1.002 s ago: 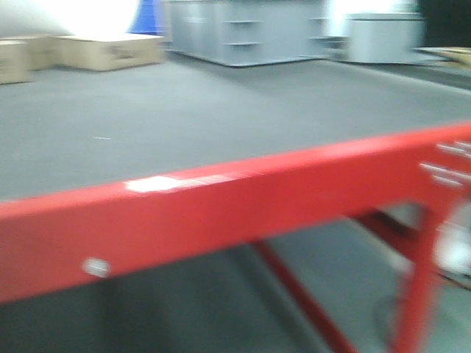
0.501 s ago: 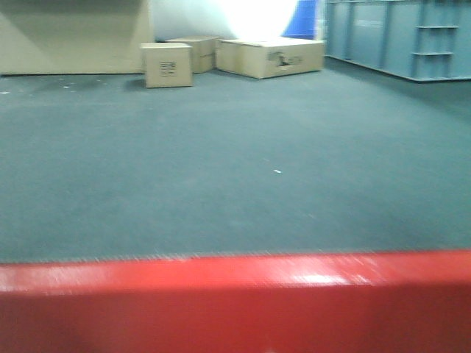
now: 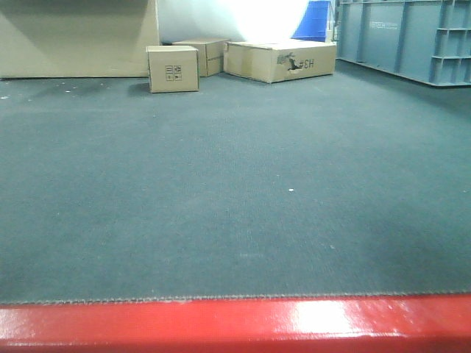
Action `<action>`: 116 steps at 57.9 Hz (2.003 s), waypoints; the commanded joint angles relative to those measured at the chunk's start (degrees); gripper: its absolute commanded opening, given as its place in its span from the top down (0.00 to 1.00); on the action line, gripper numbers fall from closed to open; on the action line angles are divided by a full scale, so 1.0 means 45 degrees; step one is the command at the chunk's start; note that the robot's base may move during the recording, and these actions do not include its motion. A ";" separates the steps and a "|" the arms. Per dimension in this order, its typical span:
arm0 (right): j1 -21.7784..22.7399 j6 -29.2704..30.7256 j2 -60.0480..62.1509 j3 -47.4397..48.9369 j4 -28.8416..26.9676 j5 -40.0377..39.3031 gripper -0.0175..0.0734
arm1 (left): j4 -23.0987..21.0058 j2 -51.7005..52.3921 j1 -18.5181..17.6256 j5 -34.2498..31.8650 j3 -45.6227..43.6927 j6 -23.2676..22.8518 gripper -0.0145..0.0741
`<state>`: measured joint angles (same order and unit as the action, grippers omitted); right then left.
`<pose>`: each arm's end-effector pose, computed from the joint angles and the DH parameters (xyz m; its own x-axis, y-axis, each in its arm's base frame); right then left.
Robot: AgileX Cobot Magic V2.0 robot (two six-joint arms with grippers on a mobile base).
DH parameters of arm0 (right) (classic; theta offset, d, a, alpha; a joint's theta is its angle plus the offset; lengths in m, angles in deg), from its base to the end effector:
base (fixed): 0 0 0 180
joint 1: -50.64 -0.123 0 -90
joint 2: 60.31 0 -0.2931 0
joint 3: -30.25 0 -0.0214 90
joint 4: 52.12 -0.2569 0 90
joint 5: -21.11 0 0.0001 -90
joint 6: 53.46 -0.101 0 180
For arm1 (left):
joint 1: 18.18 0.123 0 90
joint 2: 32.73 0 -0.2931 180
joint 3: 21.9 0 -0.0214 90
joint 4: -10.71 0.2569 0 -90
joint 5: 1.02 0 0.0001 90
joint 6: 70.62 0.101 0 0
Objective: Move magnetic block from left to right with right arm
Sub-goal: 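Drive the base past the chair to the second grey table, then lower the held red cube onto the second tabletop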
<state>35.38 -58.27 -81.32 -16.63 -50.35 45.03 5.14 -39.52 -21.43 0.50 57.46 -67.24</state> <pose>0.0556 0.0139 0.3413 -0.0442 0.0456 -0.9980 -0.2490 0.9669 0.0553 0.0646 -0.0039 0.2003 0.0384 -0.0404 -0.9984 0.0608 0.9974 -0.0380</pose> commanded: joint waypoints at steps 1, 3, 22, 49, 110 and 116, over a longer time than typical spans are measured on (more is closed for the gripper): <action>0.0036 0.0099 -0.0182 0.0300 0.0025 -0.1143 0.58 | -0.0059 0.0106 -0.0085 -0.1056 0.0102 -0.0088 0.98; 0.0036 0.0099 -0.0182 0.0300 0.0025 -0.1143 0.58 | -0.0059 0.0106 -0.0085 -0.1056 0.0102 -0.0088 0.98; 0.0036 0.0099 -0.0182 0.0300 0.0025 -0.1264 0.58 | -0.0059 0.0106 -0.0085 -0.1056 0.0102 -0.0088 0.98; 0.0036 0.0099 -0.0182 0.0300 0.0025 -0.1253 0.58 | -0.0059 0.0106 -0.0085 -0.1056 0.0102 -0.0088 0.98; -0.0649 0.0560 -0.9557 0.6794 0.0025 0.1884 0.58 | -0.0059 0.0106 -0.0085 -0.1056 0.0102 -0.0088 0.98; -0.1112 0.1070 -1.1038 0.7694 0.0025 0.2174 0.58 | -0.0059 0.0106 -0.0085 -0.1056 0.0102 -0.0088 0.98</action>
<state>31.85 -55.71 -126.71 13.08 -50.35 57.27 5.14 -39.52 -21.43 0.50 57.46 -67.24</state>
